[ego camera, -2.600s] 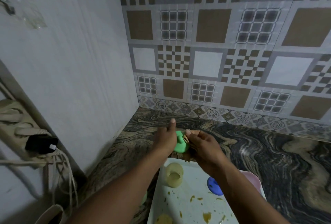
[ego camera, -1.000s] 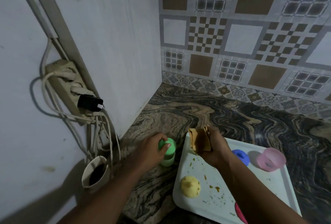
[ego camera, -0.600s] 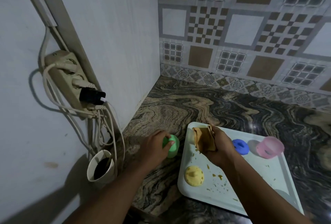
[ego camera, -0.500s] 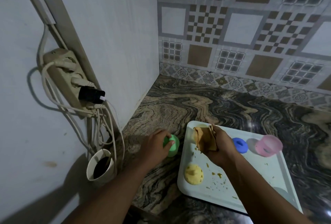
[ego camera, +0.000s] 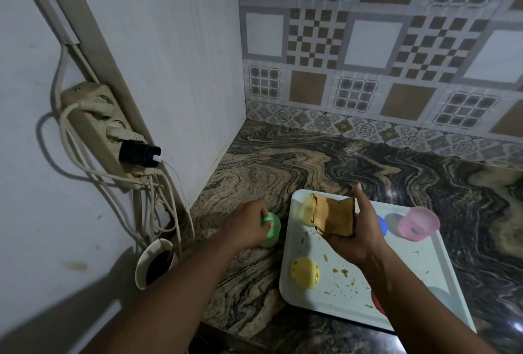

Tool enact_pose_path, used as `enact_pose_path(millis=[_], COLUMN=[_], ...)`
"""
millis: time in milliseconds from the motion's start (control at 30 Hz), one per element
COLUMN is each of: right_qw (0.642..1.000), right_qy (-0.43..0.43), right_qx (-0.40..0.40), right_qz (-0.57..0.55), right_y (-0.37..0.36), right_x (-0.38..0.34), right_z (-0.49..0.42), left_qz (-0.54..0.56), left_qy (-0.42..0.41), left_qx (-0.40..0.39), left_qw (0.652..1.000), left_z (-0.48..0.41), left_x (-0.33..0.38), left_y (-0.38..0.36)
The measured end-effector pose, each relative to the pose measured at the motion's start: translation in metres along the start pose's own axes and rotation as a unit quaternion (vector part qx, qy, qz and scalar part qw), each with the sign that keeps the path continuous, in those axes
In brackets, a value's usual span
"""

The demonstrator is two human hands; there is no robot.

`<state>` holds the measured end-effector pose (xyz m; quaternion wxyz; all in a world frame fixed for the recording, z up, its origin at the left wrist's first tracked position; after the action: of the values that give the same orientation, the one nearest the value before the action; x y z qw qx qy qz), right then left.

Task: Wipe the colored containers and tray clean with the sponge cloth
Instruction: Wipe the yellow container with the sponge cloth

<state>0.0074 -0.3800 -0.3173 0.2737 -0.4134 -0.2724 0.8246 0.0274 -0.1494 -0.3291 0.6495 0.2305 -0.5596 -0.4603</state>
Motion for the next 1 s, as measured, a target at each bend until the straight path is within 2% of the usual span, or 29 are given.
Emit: enact_pose_path(millis=[133,233,367,500,600,700,867,933,1000], right_qw=[1.0,0.998,0.996,0.995,0.994,0.993,0.986,0.974,0.953], right_qy=[0.016,0.027,0.036,0.021,0.018,0.014,0.052,0.075,0.135], right_qx=[0.017,0.045,0.072,0.09,0.098,0.1,0.1,0.11,0.114], right_qz=[0.021,0.023,0.025,0.038,0.038,0.066,0.126,0.183,0.247], right_y=[0.01,0.024,0.039,0.045,0.049,0.054,0.055,0.055,0.053], right_x=[-0.017,-0.035,-0.055,-0.066,-0.069,-0.072,-0.079,-0.083,-0.089], right_z=[0.009,0.011,0.01,0.011,0.009,0.007,0.001,-0.006,-0.017], left_qz=[0.001,-0.015,-0.076,-0.159,-0.252,-0.292,-0.222,-0.157,-0.095], left_qy=[0.013,-0.002,-0.081,-0.144,-0.144,-0.112,-0.096,-0.088,-0.076], left_qx=[-0.05,-0.046,-0.013,-0.036,-0.06,-0.079,-0.059,-0.051,-0.039], left_qw=[0.999,0.999,0.994,0.976,0.955,0.947,0.968,0.982,0.992], left_z=[-0.008,-0.013,-0.02,-0.035,-0.047,-0.061,-0.073,-0.079,-0.084], left_x=[0.001,0.013,0.054,0.096,0.115,0.127,0.128,0.124,0.124], left_y=[0.004,0.01,0.014,-0.007,-0.026,-0.037,-0.039,-0.032,-0.021])
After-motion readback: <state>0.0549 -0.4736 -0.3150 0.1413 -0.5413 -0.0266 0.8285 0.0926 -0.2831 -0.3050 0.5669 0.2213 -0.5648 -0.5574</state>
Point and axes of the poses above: each hand's wrist, its own z-axis away from the middle knuckle, its own y-axis out of the back of the hand, x = y × z, the point moved 5 cm from there along -z, towards the middle knuckle, and after that the axes turned 11 degrees about -x, right-handed, at the moved point
